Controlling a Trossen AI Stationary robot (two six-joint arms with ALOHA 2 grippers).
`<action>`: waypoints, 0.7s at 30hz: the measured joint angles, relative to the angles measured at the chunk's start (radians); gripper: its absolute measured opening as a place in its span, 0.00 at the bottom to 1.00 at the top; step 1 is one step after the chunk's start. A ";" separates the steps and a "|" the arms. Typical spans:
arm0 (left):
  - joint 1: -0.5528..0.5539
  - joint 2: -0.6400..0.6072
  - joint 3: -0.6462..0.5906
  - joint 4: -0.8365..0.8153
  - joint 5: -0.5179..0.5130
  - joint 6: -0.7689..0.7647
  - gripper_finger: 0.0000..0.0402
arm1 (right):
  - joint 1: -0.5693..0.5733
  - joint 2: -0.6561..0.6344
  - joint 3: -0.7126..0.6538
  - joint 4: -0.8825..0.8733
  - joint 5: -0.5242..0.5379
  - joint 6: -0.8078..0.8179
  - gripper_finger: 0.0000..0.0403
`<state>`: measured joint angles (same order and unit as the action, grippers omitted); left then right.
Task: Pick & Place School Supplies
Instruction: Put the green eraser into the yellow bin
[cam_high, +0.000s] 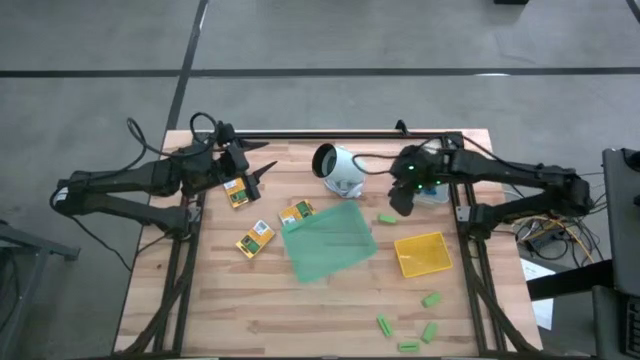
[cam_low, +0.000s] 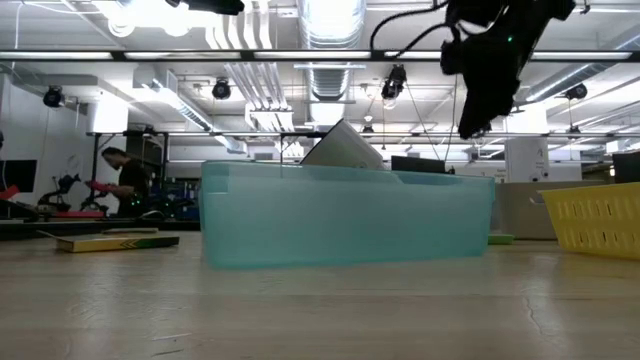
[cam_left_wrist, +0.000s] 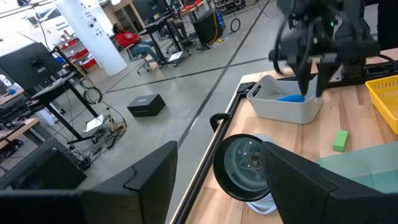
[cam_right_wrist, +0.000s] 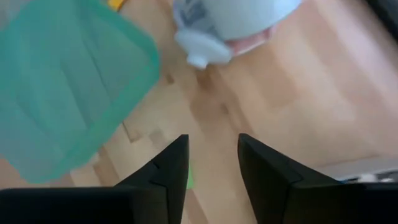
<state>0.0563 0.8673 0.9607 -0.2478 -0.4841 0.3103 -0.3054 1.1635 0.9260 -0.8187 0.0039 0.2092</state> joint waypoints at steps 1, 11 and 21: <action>0.000 0.000 0.000 0.000 0.000 0.000 0.59 | 0.000 0.021 0.000 -0.001 -0.007 -0.007 0.35; 0.000 0.000 0.000 0.000 0.000 0.000 0.59 | 0.000 0.217 -0.001 -0.008 -0.035 0.022 0.35; 0.000 0.000 0.000 0.000 0.000 0.000 0.59 | 0.000 0.355 0.001 -0.009 -0.137 0.023 0.34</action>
<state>0.0563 0.8673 0.9607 -0.2478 -0.4839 0.3103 -0.3054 1.5190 0.9268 -0.8272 -0.1330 0.2326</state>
